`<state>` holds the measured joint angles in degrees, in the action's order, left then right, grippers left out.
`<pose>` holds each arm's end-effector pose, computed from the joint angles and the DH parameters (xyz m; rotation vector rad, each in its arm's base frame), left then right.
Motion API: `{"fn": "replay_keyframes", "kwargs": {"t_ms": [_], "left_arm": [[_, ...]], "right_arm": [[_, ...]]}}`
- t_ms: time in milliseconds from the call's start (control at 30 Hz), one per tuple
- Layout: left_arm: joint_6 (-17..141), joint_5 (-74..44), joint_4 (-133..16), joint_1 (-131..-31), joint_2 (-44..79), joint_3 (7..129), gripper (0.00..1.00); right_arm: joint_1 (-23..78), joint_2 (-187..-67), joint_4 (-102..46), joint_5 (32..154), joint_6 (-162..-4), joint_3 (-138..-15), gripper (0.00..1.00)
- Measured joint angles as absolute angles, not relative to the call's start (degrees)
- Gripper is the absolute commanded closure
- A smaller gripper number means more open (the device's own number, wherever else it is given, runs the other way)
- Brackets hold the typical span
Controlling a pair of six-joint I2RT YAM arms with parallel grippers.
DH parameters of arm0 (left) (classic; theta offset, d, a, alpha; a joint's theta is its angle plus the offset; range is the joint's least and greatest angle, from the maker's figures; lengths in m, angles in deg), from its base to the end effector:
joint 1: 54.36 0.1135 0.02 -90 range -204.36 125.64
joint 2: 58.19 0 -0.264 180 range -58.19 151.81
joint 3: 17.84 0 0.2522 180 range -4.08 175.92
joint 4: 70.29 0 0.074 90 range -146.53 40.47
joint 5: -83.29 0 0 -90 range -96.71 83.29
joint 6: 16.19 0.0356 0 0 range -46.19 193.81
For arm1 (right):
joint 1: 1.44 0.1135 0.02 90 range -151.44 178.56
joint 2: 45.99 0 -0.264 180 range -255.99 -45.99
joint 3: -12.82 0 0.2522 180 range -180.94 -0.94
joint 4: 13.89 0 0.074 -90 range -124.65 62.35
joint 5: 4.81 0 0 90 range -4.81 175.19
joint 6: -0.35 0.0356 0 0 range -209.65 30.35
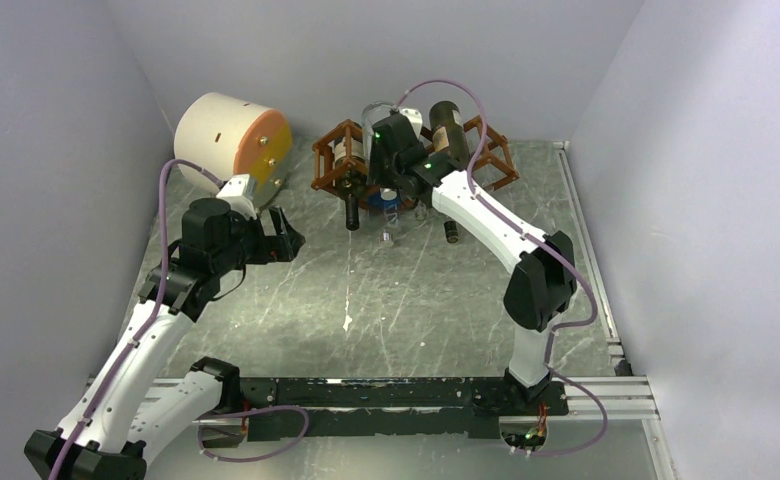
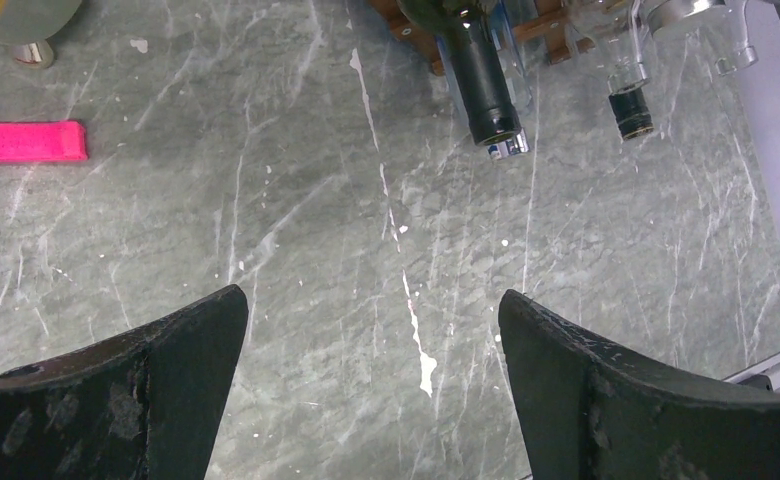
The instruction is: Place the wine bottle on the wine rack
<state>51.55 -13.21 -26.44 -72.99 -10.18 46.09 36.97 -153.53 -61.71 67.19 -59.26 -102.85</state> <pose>0.1717 -0.0621 0.3277 0.0052 2.1019 -0.5533 0.3455 0.2599 0.3320 0.0095 2.2404 0.3008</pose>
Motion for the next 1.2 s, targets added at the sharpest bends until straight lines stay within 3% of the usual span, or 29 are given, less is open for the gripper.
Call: {"fn": "replay_keyframes", "kwargs": {"t_ms": [67,167,267,567,833,967,1200], "left_arm": [[51.55,-13.21,-26.44,-72.99,-10.25,46.09,0.0],[51.55,-13.19,-26.44,-72.99,-10.34,46.09,0.0],[51.55,-13.15,-26.44,-72.99,-10.34,46.09,0.0],[51.55,-11.7,-25.98,-72.99,-10.42,46.82,0.0],[55.02,-8.53,-25.59,-72.99,-15.01,50.55,0.0],[56.9,-6.87,-24.63,-72.99,-16.52,55.84,0.01],[61.16,-1.65,-21.15,-72.99,-17.94,65.9,0.0]], "right_arm": [[36.97,-152.79,-60.55,66.82,-59.28,-102.78,0.39],[37.0,-151.52,-59.44,66.29,-59.24,-102.13,0.23],[36.97,-149.38,-57.58,65.66,-59.2,-100.2,0.17],[37.0,-139.85,-53.84,64.5,-60.46,-92.33,0.16],[37.02,-115.63,-51.72,63.65,-62.28,-73.54,0.16],[37.02,-104.99,-55.75,59.6,-60.97,-66.35,0.15],[37.02,-97.36,-68.36,51.36,-57.86,-64.99,0.16]]}}
